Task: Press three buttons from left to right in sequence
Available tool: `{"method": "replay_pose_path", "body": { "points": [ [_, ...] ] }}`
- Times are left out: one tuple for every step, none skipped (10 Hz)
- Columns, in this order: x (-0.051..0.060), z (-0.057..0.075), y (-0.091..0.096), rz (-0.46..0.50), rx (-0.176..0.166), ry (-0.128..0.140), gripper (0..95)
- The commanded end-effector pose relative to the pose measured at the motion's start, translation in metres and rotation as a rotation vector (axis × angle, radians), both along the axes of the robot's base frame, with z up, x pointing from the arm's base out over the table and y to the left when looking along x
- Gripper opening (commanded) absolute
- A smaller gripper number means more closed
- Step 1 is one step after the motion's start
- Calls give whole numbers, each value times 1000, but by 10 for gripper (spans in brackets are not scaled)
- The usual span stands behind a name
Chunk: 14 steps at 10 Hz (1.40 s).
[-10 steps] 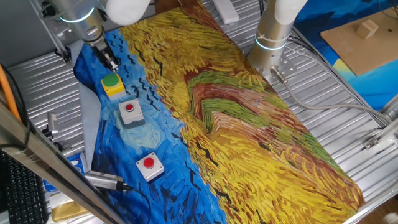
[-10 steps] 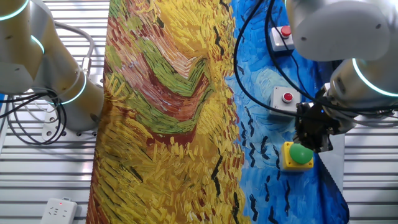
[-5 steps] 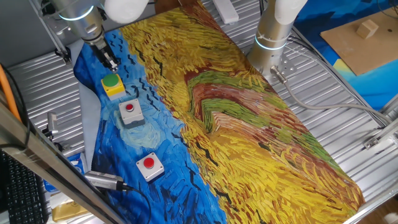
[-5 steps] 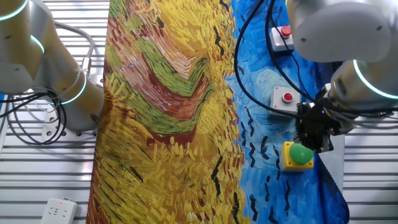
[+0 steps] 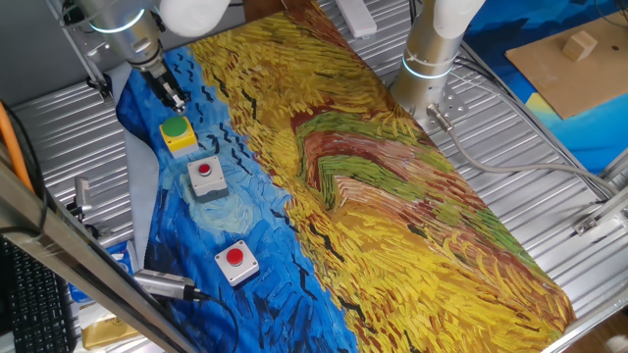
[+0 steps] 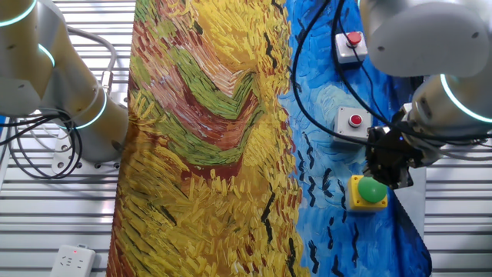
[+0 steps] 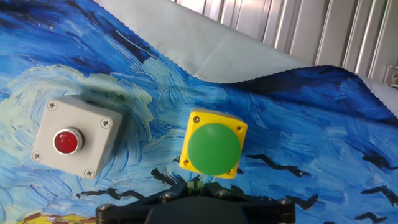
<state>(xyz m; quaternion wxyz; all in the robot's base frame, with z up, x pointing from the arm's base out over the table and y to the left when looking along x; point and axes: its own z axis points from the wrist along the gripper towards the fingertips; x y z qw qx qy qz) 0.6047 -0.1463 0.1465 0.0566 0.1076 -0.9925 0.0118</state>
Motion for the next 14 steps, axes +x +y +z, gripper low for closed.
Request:
{"method": "replay_pose_path", "body": {
  "points": [
    [-2, 0, 0, -54, -9, -23, 0],
    [-2, 0, 0, -99, -15, -27, 0],
    [-2, 0, 0, -125, -24, -29, 0],
    [-2, 0, 0, -155, -26, -30, 0],
    [-2, 0, 0, -174, -27, -34, 0],
    [-2, 0, 0, -195, -24, -39, 0],
    [-2, 0, 0, -187, -21, -40, 0],
    [-2, 0, 0, -172, -3, -35, 0],
    [-2, 0, 0, -165, -2, -32, 0],
    [-2, 0, 0, -171, -5, -29, 0],
    [-2, 0, 0, -178, -8, -28, 0],
    [-2, 0, 0, -180, -9, -27, 0],
    [-2, -2, 0, -188, -15, -29, 0],
    [-2, -3, -1, -188, -17, -30, 0]
  ]
}}
